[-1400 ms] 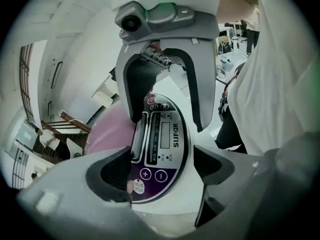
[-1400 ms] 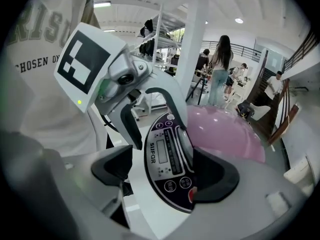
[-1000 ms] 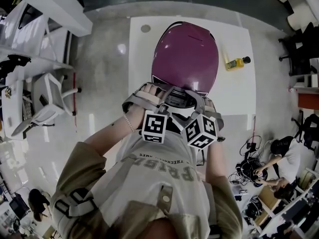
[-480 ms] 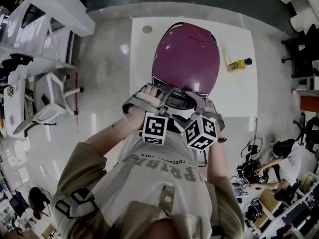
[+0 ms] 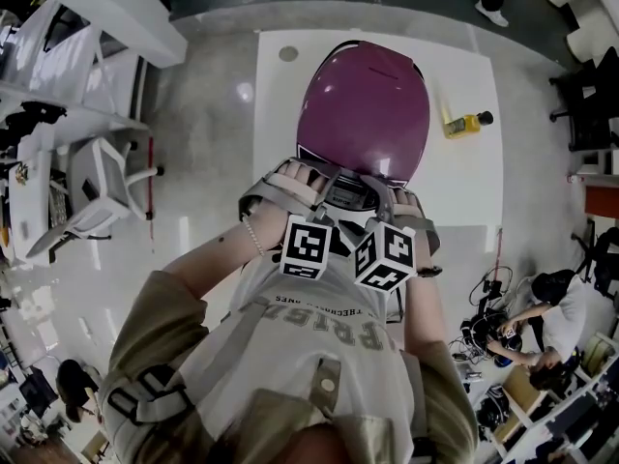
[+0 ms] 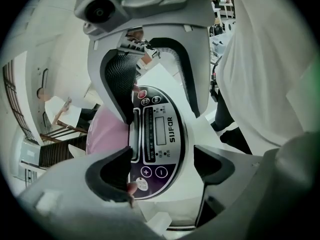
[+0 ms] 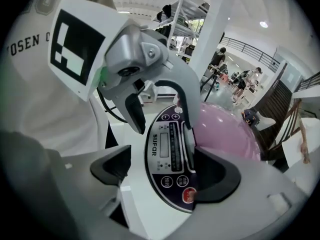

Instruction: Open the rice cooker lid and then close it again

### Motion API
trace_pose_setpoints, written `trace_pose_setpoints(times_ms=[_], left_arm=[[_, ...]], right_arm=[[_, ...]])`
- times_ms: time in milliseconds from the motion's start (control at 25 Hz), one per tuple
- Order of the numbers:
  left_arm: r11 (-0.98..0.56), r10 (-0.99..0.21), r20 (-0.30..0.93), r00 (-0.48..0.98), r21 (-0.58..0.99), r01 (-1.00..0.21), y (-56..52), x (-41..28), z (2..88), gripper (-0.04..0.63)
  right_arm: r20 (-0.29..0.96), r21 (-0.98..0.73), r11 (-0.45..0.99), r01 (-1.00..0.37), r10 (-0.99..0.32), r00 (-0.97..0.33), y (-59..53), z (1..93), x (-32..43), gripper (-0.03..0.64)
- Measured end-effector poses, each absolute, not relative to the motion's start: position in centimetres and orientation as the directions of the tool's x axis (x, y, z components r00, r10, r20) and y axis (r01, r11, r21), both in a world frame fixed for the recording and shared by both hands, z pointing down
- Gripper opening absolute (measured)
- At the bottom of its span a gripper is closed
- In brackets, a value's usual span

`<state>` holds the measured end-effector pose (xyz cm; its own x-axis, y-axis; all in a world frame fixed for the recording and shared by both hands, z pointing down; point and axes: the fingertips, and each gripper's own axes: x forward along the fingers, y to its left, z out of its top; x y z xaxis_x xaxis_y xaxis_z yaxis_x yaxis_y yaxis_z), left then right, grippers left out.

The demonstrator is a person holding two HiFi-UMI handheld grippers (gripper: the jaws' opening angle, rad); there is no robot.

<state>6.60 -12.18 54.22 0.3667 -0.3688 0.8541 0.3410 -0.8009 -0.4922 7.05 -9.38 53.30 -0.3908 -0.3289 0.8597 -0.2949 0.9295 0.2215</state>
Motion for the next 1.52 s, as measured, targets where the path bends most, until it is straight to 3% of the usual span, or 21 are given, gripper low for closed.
trace_pose_setpoints(times_ms=[400,1520], left_arm=[[-0.785,-0.369,0.865,0.340,-0.486,0.384,-12.02,6.24,54.49,0.403],[-0.815,-0.320,0.858,0.402,-0.466,0.344,-12.30,6.61,54.09,0.403]], right_arm=[[0.895,0.264,0.935,-0.238,-0.330,-0.301,-9.26,53.99,7.12,0.374],[0.854,0.188,0.910,-0.369,-0.337,-0.396,-10.09,53.06,6.92,0.374]])
